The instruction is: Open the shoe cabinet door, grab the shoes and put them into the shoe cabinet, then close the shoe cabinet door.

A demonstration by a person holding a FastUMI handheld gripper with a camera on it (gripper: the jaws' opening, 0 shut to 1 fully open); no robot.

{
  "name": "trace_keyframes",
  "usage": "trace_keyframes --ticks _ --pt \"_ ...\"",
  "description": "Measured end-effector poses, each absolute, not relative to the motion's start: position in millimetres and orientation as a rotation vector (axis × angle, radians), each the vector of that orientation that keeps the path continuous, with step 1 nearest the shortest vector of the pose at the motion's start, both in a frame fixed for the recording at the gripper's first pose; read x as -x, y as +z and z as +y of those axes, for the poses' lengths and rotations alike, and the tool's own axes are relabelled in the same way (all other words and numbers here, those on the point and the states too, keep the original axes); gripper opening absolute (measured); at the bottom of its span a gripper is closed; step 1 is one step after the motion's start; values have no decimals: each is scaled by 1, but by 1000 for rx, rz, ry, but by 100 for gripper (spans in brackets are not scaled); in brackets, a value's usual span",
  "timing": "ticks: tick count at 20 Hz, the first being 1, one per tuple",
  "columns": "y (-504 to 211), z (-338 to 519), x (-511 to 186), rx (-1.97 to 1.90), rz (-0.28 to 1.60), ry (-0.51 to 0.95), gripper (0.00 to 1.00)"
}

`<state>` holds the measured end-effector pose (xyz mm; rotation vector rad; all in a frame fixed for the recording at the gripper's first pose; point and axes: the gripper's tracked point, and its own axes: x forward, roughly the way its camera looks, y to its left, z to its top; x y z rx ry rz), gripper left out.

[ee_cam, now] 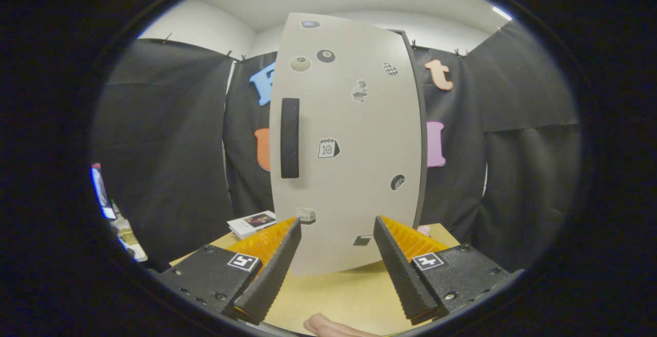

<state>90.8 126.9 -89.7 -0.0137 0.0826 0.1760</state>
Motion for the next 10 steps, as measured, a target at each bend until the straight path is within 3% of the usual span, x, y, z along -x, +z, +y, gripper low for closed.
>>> trace_keyframes --ticks 10 --pt "-84 153 -52 38 48 292 94"
